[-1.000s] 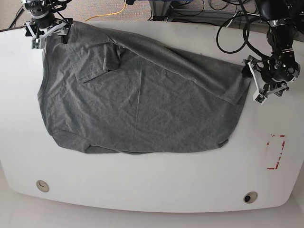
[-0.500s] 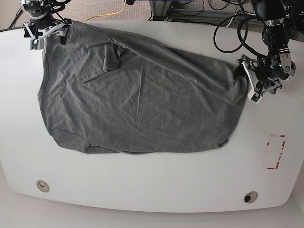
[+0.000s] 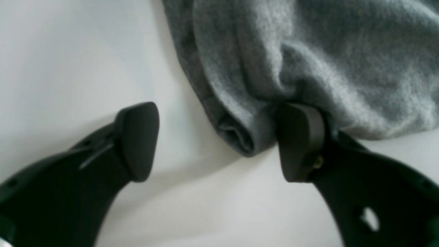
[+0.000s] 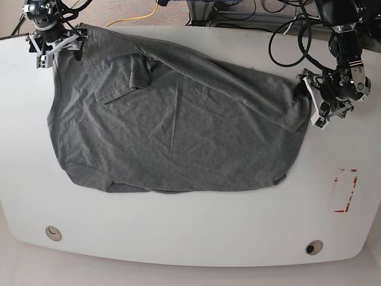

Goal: Layout the t-shirt on the table in an organized manner, then fold the t-shirt properly
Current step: 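Regrasp the grey shirt edge with the left gripper, then open the right gripper and grasp the shirt fabric further inward, then pull the grasped fabric with the right gripper back toward the shirt edge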

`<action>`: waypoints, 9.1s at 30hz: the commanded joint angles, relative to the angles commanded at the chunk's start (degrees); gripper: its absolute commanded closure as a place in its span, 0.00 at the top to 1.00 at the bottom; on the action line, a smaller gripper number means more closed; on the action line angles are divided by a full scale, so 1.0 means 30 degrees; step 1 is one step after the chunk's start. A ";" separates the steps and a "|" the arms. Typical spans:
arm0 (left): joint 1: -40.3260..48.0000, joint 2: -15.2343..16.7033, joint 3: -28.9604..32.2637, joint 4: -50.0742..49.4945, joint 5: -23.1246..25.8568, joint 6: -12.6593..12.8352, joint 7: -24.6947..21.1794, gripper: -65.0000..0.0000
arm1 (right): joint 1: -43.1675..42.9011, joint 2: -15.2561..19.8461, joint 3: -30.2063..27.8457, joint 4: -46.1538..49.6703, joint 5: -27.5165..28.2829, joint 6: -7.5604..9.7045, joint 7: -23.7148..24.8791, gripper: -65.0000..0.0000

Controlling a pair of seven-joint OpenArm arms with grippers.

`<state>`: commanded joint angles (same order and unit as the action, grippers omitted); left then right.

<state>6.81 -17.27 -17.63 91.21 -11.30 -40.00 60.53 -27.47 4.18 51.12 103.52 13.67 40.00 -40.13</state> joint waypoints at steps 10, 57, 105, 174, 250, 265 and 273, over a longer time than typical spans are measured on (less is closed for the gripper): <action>0.0000 -0.0352 0.0000 0.0000 -0.0029 0.0000 0.0000 0.59 | -0.0557 -0.0498 -0.1524 0.2930 0.0088 0.0000 -0.0059 0.78; 0.0000 -0.0293 0.0000 0.0029 -0.0029 0.0000 0.0000 0.59 | 0.3722 -0.0029 -0.6886 -0.0029 -0.1055 0.0000 -0.0147 0.78; -0.0029 -0.0264 0.0000 0.0000 -0.0029 0.0000 0.0000 0.59 | 0.2198 -0.1788 -1.0784 0.1348 -0.1172 0.0000 -0.2403 0.77; -0.0029 -0.0322 0.0996 0.0000 -0.0029 0.0000 0.0000 0.59 | 0.2579 0.0264 -0.7062 0.3956 -0.1026 0.0000 -0.3751 0.98; -0.0440 -0.0352 0.1788 0.0000 0.0000 0.0000 0.0000 0.59 | 0.2784 0.3429 -0.4864 0.2168 -0.1201 0.0000 -0.3751 0.01; -0.0440 -0.0352 0.1817 -0.0381 0.0029 0.0000 0.0000 0.59 | 0.3985 0.5304 -0.7004 0.0615 -0.1172 0.0000 -0.3751 0.01; -0.0586 -0.0381 0.1817 -0.1143 0.0029 0.0000 0.0000 0.59 | 0.4659 0.5480 -0.8410 0.0557 -0.1201 0.0000 -0.3751 0.01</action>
<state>5.05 -18.42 -12.18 87.78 -11.21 -40.00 60.53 -13.49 20.62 25.89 105.19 10.07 40.00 -51.38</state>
